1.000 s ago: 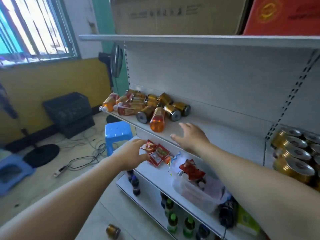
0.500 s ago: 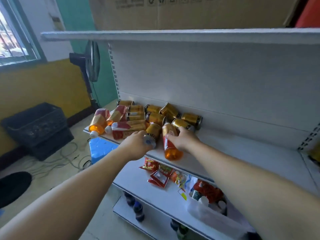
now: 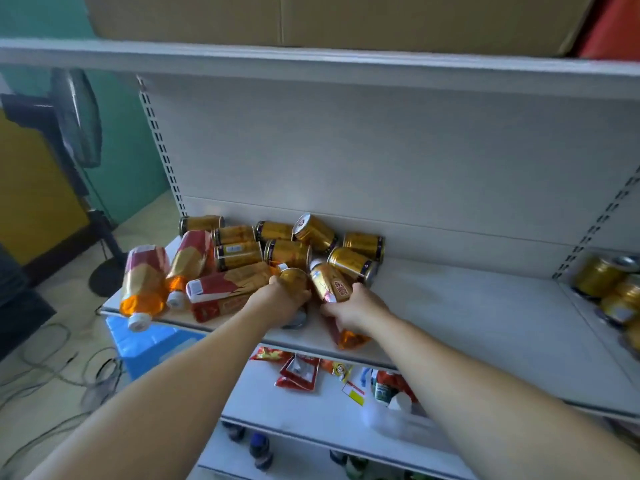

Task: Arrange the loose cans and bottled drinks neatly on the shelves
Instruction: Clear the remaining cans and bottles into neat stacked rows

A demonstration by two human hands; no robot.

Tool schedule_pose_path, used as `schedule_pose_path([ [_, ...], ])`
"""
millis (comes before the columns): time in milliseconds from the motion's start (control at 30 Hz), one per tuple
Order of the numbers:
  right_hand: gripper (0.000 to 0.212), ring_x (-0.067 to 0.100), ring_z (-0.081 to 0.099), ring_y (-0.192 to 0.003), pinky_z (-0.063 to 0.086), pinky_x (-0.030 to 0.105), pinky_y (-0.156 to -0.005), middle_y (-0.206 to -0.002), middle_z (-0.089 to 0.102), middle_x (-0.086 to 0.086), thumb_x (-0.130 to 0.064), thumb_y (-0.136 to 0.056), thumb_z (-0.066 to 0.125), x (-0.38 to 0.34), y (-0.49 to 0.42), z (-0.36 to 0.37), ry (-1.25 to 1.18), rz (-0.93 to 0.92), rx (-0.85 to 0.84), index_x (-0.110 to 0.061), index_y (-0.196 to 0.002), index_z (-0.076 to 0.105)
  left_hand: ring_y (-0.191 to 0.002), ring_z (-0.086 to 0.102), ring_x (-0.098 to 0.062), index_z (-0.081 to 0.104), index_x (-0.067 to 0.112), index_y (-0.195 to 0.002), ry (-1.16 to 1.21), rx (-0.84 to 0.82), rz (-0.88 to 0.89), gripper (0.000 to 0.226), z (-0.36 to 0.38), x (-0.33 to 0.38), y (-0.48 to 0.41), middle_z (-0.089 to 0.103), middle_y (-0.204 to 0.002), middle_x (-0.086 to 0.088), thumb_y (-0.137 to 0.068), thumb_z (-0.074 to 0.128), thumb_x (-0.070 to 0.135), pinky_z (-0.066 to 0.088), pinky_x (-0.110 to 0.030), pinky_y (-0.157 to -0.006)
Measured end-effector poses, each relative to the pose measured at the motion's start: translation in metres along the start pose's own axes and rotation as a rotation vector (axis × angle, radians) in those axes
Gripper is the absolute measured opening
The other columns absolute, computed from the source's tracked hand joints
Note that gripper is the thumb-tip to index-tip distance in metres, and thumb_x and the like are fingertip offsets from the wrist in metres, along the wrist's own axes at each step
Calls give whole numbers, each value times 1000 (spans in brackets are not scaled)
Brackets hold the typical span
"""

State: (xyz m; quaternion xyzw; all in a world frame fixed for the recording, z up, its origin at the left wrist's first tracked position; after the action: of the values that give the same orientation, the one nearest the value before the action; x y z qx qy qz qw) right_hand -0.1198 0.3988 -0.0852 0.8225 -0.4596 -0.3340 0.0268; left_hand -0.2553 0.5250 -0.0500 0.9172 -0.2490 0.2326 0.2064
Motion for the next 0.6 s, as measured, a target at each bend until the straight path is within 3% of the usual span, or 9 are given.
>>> schedule_pose_path([
  [100, 73, 30, 59, -106, 49, 34, -86, -121, 61, 9, -54, -71, 71, 10, 0, -4, -177, -51, 17, -15, -128, 49, -103, 60, -30, 50, 12, -123, 115, 20, -1, 52, 7, -10, -7, 63, -113, -9, -87, 55, 50, 49, -41, -91],
  [167, 71, 26, 61, -103, 51, 38, -90, -117, 63, 4, -54, -67, 72, 15, 3, -5, -315, -107, 14, -22, -126, 51, -99, 59, -24, 47, 13, -120, 239, 41, -23, 50, 6, -14, 0, 60, -112, -1, -85, 60, 47, 48, -36, -87],
  [333, 65, 19, 62, -102, 51, 36, -91, -108, 65, -6, -56, -57, 75, 34, 8, -20, -572, -234, 115, -41, -115, 48, -96, 57, -15, 44, 22, -116, 475, 36, 17, 57, 25, -6, 14, 57, -103, 5, -71, 80, 21, 48, -28, -81],
  [433, 64, 17, 62, -103, 49, 32, -89, -109, 65, -6, -31, -69, 81, 48, 14, -34, -654, -294, 140, -37, -121, 45, -104, 58, -17, 49, 21, -123, 445, 57, 44, 90, 41, 1, 15, 57, -114, 1, -42, 82, 40, 52, -38, -91],
  [600, 79, 15, 66, -90, 52, 35, -85, -99, 67, -10, -36, -59, 81, 78, 19, -55, -605, -318, 223, -41, -126, 40, -110, 55, -18, 41, 22, -132, 463, 52, 127, 94, 62, 21, 22, 54, -123, 1, -51, 89, 24, 48, -41, -97],
])
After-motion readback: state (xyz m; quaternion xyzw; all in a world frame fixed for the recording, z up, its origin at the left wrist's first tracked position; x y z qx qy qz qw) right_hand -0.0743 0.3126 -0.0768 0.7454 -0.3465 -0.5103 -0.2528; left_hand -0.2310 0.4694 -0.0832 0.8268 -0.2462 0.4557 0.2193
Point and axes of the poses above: each hand's wrist, its own y-axis away from the middle knuckle, its own z-axis out of the palm, x = y × z, the point moved 10 cm from there along -y, towards the middle knuckle
